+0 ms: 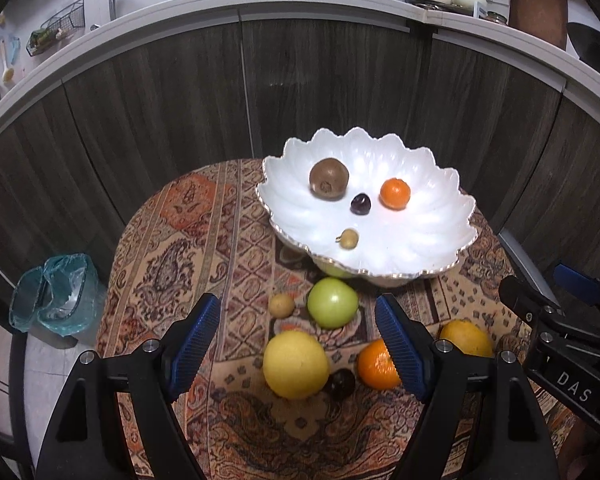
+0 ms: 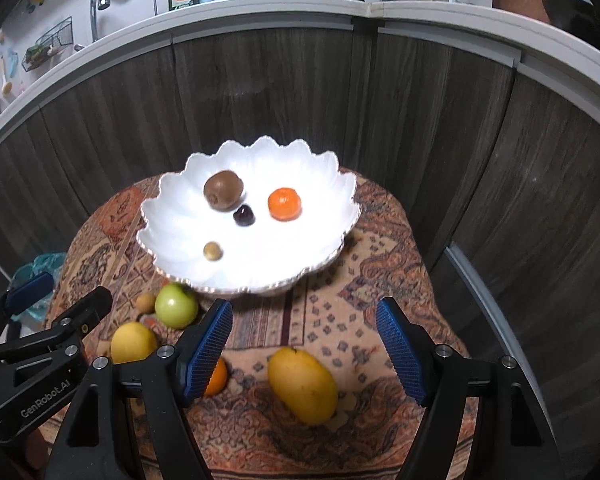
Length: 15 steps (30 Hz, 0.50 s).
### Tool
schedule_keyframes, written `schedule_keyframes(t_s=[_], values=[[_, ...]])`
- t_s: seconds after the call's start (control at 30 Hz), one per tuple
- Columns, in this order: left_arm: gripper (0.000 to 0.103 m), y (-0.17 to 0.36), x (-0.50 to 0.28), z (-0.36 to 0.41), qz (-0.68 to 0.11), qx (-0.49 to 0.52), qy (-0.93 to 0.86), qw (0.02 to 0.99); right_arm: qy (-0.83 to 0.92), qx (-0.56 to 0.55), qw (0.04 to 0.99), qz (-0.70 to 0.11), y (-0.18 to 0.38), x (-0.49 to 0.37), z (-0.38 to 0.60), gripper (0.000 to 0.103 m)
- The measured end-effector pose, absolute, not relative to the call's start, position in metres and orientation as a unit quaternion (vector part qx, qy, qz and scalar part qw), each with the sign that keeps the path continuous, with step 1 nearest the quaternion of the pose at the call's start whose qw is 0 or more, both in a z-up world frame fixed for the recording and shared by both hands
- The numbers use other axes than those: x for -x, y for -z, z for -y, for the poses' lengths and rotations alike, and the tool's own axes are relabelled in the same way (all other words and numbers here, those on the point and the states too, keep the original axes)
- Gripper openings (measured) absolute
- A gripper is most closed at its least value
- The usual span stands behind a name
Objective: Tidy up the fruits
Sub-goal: 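Withdraw both tools from the bowl toward the lemon and mango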
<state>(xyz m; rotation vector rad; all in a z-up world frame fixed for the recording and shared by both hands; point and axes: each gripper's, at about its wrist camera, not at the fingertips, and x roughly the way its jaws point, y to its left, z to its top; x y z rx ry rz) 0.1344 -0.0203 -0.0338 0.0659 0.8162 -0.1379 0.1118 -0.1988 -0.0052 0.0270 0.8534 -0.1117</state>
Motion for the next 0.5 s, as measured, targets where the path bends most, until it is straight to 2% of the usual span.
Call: schedule_keyframes(t_s=[0.5], values=[[0.08,0.065,-0.111,0.009,-0.421,-0.039,0.058,0.904,0.054,0.0,0.902,-0.429,0.029,-0.091,0.19,0.075]])
